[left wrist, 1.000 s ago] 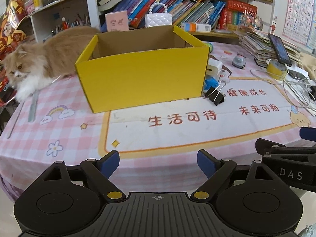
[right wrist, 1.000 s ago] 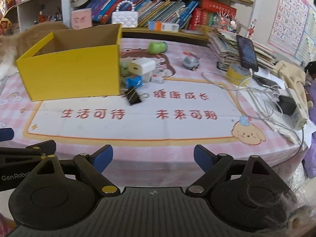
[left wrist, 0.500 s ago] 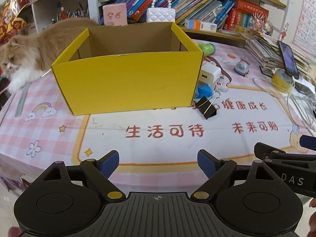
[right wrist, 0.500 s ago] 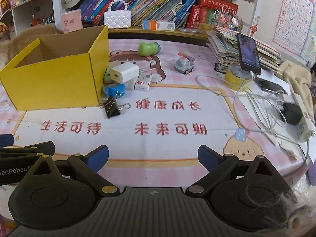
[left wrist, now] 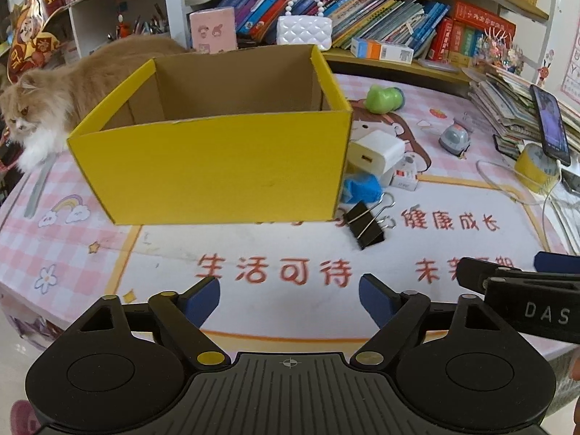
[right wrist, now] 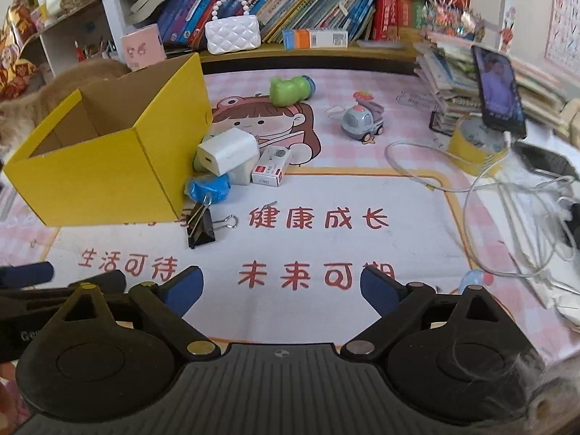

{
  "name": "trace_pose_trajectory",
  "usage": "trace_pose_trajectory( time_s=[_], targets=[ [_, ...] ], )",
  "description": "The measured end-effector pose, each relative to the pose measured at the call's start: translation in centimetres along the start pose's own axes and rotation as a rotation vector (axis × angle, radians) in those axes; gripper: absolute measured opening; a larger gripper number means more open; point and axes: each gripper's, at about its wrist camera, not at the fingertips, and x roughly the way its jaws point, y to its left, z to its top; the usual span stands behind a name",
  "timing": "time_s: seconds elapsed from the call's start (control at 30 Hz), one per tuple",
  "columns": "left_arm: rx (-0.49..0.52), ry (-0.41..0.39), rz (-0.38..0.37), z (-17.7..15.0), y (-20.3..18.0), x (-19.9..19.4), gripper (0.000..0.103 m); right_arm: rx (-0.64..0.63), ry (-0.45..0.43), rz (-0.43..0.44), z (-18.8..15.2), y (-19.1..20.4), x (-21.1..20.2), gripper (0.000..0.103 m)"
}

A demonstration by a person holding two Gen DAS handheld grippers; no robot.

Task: Organize objects
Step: 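Grasp the black binder clip with the left gripper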

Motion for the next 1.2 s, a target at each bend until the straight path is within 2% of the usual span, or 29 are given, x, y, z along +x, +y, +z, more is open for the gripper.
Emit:
trace_pose_trajectory(
  time_s=[0.07, 0.13, 0.33, 0.47, 0.53, 0.93, 1.07, 1.2],
  targets=[
    [0.002, -0.001, -0.002, 0.2, -0.6, 0.3, 0.079, 0.000, -0.001, 0.026, 0.4, -0.7, 0.4, 0.087],
    [0.003, 0.006, -0.006, 0.5, -1.4, 0.7, 0.068, -0.015, -0.004, 0.045, 0.8, -1.1, 0.7, 0.082],
    [-0.023, 0.021, -0.014, 1.5, -3.3, 2.2, 0.061, -0.028, -0.025, 0.066, 2.2, -2.5, 1.7, 0.080],
    [-0.035, 0.017, -0.024, 2.2, -4.1, 3.1, 0.051, -0.013, -0.024, 0.084, 3.1, -3.8, 2.5, 0.069],
    [-0.035, 0.012, -0.023, 2.5, -4.5, 3.6, 0.045, -0.009, -0.024, 0.089, 3.5, -4.3, 2.8, 0.068],
    [-0.010, -0.036, 0.013, 3.9, -6.6, 6.6, 0.024, -0.030, -0.019, 0.097, 5.2, -5.8, 4.4, 0.069],
    [0.010, -0.044, 0.028, 4.1, -7.3, 7.3, 0.020, -0.036, -0.013, 0.107, 5.6, -5.8, 4.7, 0.068],
    [0.044, -0.052, 0.044, 4.1, -8.4, 7.6, 0.021, -0.042, -0.013, 0.110, 5.9, -5.9, 4.8, 0.068]
  ],
)
